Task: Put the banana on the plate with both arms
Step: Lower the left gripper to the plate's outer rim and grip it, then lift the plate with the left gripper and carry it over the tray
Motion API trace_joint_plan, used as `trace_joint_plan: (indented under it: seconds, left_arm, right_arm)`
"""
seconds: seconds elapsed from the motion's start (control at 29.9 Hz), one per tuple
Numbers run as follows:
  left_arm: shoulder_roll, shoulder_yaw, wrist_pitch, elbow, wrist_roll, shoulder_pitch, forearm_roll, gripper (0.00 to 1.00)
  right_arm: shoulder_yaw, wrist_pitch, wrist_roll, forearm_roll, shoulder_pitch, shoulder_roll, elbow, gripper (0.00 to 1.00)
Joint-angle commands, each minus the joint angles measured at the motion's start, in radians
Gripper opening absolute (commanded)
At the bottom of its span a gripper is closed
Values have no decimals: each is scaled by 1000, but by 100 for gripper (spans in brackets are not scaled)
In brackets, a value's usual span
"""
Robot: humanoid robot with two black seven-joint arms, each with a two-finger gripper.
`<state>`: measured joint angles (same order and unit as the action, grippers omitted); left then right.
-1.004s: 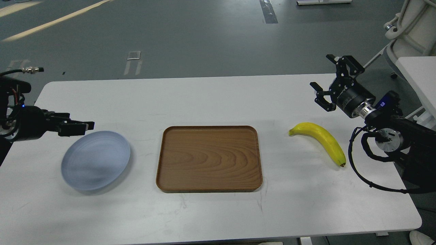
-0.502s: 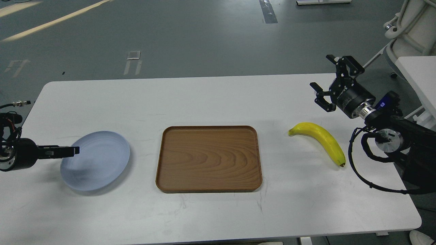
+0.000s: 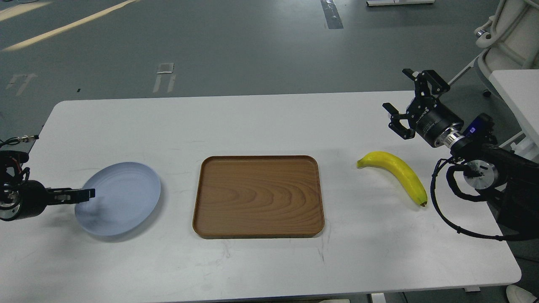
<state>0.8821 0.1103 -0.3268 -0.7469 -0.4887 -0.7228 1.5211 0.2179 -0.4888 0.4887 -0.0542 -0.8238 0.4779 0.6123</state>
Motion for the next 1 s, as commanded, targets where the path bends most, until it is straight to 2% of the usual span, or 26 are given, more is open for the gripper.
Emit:
trace_joint_plan:
  seconds: [0.0, 0.03, 0.07, 0.57, 0.84, 0.97]
  left_arm:
    - [0, 0, 0, 0, 0, 0, 1, 14]
    - [3, 0, 0, 0, 0, -1, 1, 3]
    - [3, 0, 0, 0, 0, -1, 1, 0]
    - [9, 6, -15, -12, 0, -32, -30, 0]
    - [-8, 2, -129, -167, 0, -288, -51, 0]
    - [-109, 0, -136, -230, 0, -363, -45, 0]
  right_arm:
    - [0, 0, 0, 1, -1, 1, 0, 100]
    - [0, 0, 0, 1, -1, 1, 0, 100]
    - [0, 0, 0, 1, -1, -1, 0, 100]
    - [0, 0, 0, 1, -6, 1, 0, 100]
    - [-2, 0, 0, 1, -6, 13, 0, 100]
    - [-2, 0, 0, 1, -6, 13, 0, 100]
